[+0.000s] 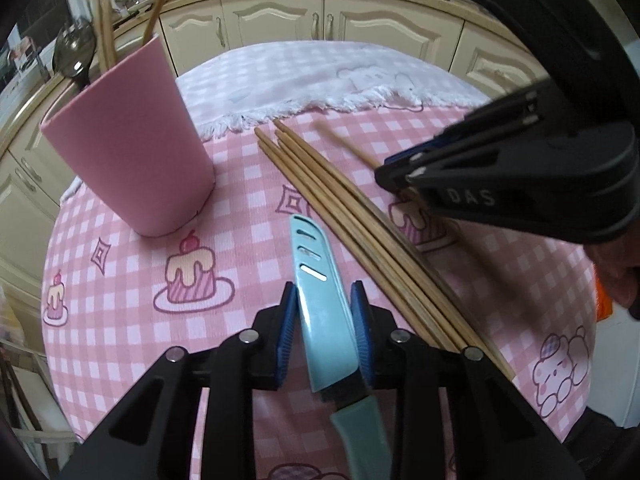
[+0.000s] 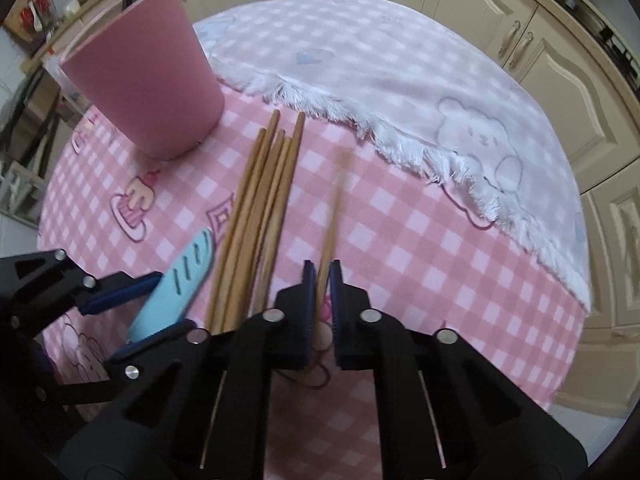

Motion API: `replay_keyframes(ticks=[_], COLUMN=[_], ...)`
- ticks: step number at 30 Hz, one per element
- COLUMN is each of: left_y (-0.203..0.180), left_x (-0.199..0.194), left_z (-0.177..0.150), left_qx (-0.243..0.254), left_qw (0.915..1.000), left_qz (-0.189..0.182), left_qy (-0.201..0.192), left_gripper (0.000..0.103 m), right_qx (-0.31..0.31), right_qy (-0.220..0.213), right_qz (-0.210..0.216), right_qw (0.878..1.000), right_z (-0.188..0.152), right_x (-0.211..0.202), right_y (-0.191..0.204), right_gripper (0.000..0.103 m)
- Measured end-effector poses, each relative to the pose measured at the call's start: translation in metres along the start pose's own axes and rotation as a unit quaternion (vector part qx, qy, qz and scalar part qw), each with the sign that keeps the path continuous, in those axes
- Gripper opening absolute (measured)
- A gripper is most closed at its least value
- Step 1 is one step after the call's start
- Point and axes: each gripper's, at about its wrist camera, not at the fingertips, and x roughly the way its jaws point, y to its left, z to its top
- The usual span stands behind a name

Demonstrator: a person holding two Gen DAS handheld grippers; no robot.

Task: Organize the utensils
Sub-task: 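Lift the knife over the pink cup with the left tool while the right tool carries a chopstick there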

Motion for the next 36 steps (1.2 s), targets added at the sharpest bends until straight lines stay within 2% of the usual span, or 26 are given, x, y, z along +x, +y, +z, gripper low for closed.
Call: replay_keyframes(ticks=[2, 7, 10, 14, 16, 25, 36], left_y=[0.008, 0.026, 0.032, 0.039, 0.043, 0.044, 0.064], left_x=[-0.005, -0.032, -0.051, -0.078, -0.090, -0.126, -0.181], left_z=[-0.005, -0.014, -0.016, -0.022, -0.024, -0.011, 0.006], left_qx=[-0.023, -0.057, -0.064, -0.068, -0.072, -0.075, -0.071], left_qw=[0.9996, 0.9957, 0.9912, 0.9810, 0.9752, 0.9539, 0.9331], left_qz=[-0.015, -0.041, -0.043, -0.048, -0.051, -0.057, -0.050], left_qy=[-0.011, -0.060, -0.108, -0.175, -0.203, -0.285, -0.349], left_gripper=[0.025, 0.024, 0.024, 0.024, 0.024, 0.023, 0.023], right_qx=[0.027, 0.063, 0.079, 0.085, 0.082, 0.079, 0.069], right_qy=[-0.017, -0.073, -0.120, -0.172, -0.200, -0.306, -0.419], right_qz=[0.033, 0.061, 0.079, 0.093, 0.099, 0.103, 0.112], right_qw=[0.999, 0.993, 0.986, 0.977, 0.971, 0.943, 0.898], right_z=[-0.006, -0.016, -0.019, -0.021, -0.023, -0.023, -0.002], right_x=[-0.006, -0.031, -0.052, -0.073, -0.083, -0.126, -0.175], right_y=[-0.008, -0.024, -0.029, -0.032, -0.031, -0.022, -0.009], right_gripper=[0.005, 0.005, 0.005, 0.005, 0.005, 0.005, 0.005])
